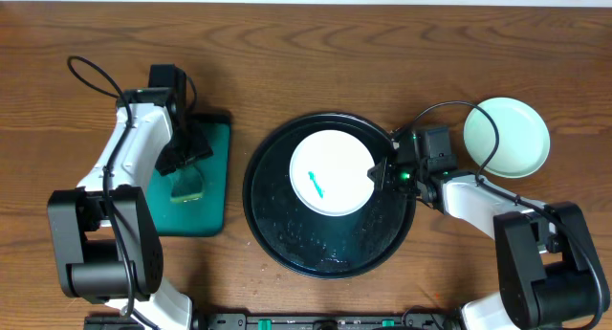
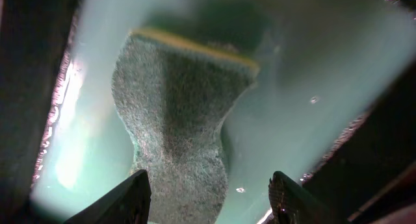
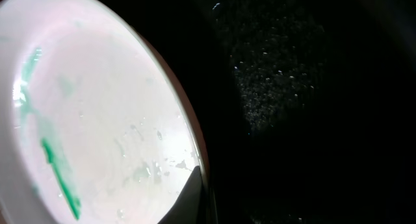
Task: Clean dirty plates on tray and stack at the side
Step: 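Release the plate and move the right gripper to the white plate rim, then grasp the sponge in the water tray with the left gripper, then scrub the white plate with the sponge while the right gripper holds it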
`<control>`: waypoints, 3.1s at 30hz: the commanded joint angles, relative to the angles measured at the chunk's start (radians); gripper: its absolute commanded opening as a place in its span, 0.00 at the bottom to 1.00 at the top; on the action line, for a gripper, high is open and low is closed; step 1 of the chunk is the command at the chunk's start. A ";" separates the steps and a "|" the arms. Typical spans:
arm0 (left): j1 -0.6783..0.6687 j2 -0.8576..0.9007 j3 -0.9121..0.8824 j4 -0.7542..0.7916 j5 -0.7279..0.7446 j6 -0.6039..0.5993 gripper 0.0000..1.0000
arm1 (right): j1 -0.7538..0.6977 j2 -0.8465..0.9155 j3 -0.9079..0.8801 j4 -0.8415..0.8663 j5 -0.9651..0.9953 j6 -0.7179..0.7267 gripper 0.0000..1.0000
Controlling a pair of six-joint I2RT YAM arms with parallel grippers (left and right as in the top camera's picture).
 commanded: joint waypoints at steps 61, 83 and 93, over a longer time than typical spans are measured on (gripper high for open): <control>-0.296 -0.308 -0.159 0.150 0.238 -0.031 0.07 | 0.176 -0.132 0.069 -0.391 0.454 0.072 0.02; -0.718 0.116 -0.159 0.432 0.343 -0.298 0.07 | 0.176 -0.132 0.069 -0.381 0.442 0.081 0.01; -0.790 0.169 -0.159 0.479 0.562 -0.311 0.07 | 0.176 -0.132 0.069 -0.380 0.421 0.082 0.01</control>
